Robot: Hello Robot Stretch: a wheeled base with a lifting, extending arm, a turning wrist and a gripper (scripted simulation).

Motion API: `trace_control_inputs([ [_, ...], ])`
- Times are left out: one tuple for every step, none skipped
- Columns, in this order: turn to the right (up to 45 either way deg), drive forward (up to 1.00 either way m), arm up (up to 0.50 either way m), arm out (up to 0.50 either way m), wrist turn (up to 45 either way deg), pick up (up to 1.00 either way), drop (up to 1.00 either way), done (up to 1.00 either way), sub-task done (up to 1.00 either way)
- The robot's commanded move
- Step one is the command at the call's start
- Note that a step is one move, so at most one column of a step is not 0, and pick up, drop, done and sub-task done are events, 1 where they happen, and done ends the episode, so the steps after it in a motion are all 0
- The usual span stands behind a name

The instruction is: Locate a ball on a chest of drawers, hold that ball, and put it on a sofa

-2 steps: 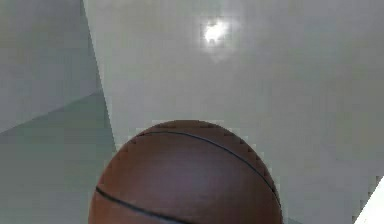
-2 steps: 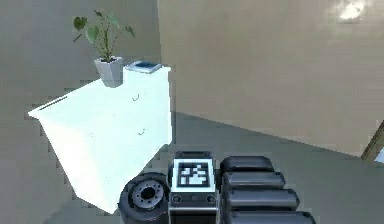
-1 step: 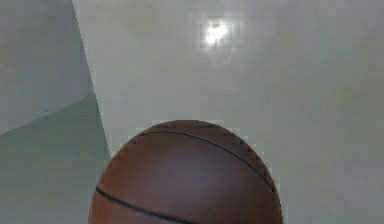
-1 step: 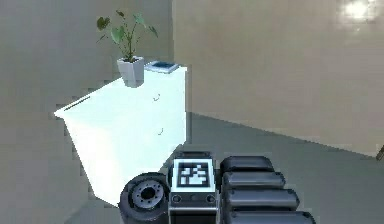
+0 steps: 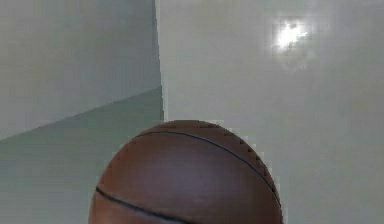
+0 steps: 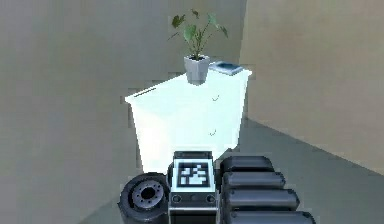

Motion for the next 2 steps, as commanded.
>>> trace_control_inputs([
  [0.0, 0.45, 0.00, 0.00, 0.0, 0.00, 0.00, 0.00, 0.00],
  [-36.0, 0.00, 0.00, 0.00, 0.0, 0.00, 0.00, 0.00, 0.00],
])
